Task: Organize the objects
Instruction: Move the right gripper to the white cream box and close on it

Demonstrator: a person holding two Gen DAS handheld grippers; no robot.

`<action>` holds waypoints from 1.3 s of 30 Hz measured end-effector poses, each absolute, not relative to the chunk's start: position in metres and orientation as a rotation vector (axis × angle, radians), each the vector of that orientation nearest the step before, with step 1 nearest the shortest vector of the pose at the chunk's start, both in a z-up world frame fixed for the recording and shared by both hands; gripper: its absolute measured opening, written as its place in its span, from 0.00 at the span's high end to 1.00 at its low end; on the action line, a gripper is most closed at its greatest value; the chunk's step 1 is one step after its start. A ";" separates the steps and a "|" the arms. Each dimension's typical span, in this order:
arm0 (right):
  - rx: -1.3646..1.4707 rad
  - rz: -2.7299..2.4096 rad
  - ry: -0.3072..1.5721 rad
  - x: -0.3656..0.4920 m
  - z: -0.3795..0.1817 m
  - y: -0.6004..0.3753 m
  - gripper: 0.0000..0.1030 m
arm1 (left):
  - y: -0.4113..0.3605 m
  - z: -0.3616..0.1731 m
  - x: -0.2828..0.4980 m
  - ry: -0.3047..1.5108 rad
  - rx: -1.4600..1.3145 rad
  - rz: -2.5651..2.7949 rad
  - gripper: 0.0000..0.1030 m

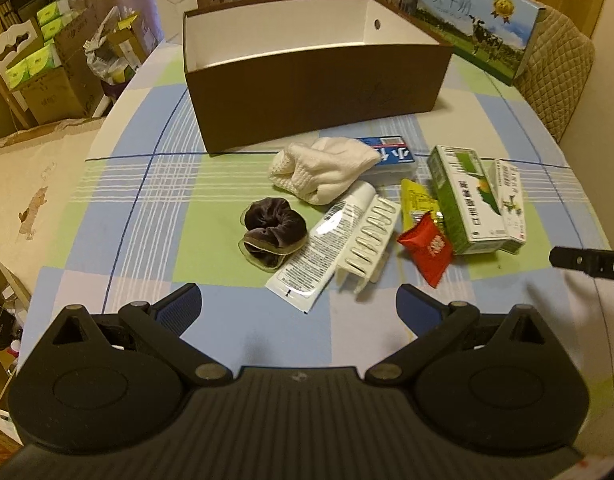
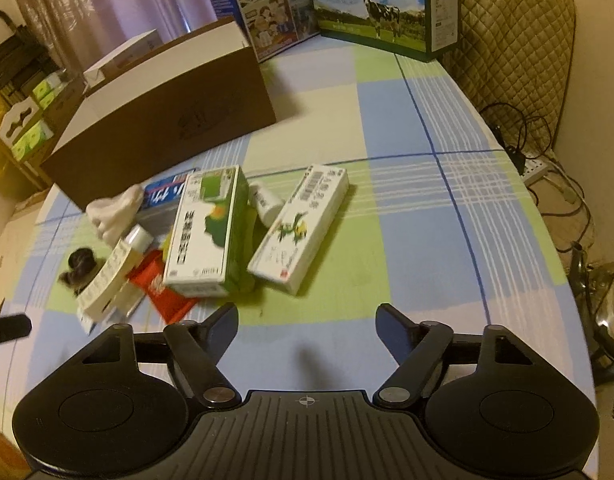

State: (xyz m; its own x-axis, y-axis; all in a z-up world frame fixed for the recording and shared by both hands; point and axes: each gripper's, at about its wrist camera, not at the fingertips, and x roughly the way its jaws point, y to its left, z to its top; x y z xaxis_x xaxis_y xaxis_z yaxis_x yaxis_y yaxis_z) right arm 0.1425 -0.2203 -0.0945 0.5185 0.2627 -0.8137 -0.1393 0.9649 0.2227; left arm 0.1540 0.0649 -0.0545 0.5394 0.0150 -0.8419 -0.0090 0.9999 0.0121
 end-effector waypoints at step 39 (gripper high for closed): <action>0.077 0.117 1.049 0.202 -0.141 -0.190 0.65 | 0.076 -0.085 0.201 1.020 0.040 -0.042 0.01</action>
State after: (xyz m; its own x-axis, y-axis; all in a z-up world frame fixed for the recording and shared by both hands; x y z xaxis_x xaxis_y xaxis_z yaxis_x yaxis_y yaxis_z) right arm 0.2024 -0.1896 -0.1407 0.4934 0.1333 -0.8595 -0.0594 0.9910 0.1196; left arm 0.2006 0.0764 -0.0852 0.5223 -0.0160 -0.8526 0.0535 0.9985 0.0141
